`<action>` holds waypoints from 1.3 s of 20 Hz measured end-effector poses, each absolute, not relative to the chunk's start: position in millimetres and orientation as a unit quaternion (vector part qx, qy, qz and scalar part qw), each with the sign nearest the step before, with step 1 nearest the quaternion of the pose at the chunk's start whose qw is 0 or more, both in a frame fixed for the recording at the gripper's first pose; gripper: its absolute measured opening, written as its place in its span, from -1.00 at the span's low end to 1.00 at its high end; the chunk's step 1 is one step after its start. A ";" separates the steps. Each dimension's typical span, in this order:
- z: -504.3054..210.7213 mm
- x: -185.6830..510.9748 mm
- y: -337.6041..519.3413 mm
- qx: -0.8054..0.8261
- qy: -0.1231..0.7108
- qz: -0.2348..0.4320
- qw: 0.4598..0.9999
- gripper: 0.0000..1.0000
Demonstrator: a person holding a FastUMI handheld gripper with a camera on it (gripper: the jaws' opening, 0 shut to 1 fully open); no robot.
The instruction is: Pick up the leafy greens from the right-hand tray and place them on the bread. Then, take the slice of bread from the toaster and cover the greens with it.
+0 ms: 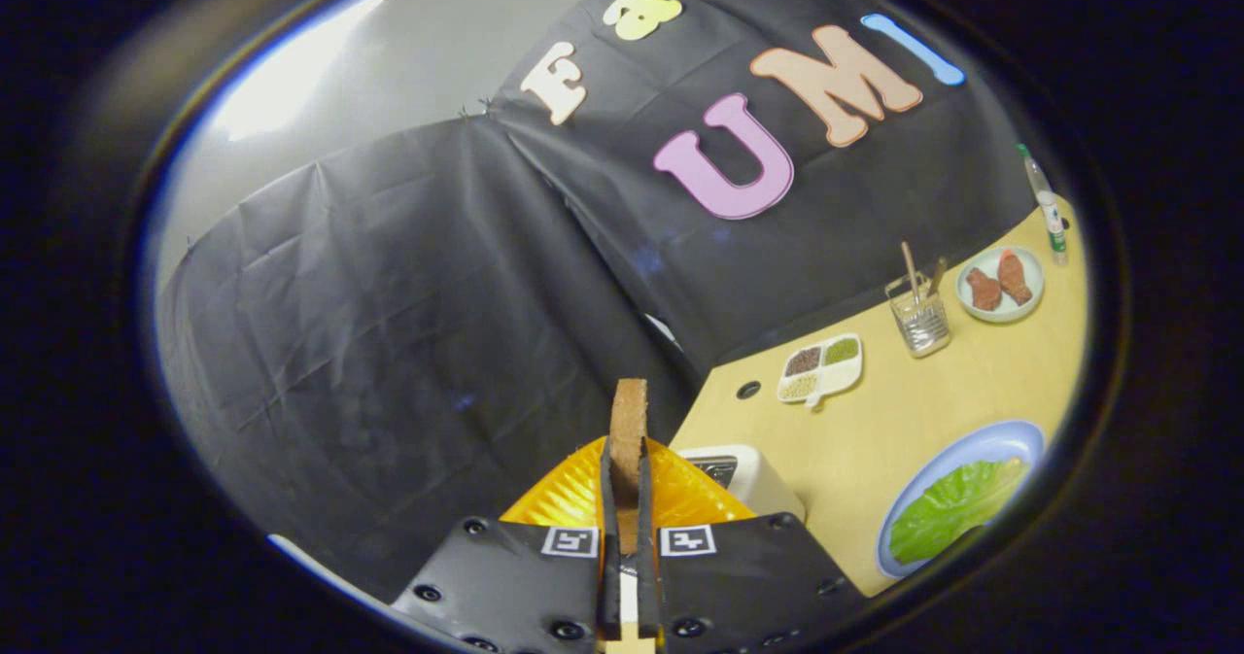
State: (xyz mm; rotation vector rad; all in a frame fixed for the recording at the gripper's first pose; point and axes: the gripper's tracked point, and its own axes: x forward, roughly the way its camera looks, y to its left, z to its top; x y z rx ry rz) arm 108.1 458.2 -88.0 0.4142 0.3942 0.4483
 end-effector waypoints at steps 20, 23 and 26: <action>-199.1 93.5 237.9 0.321 0.222 0.096 0.916 -0.82; -232.2 88.2 215.1 0.312 0.240 0.065 0.917 -0.82; -255.5 82.6 203.2 0.278 0.255 0.050 0.925 -0.82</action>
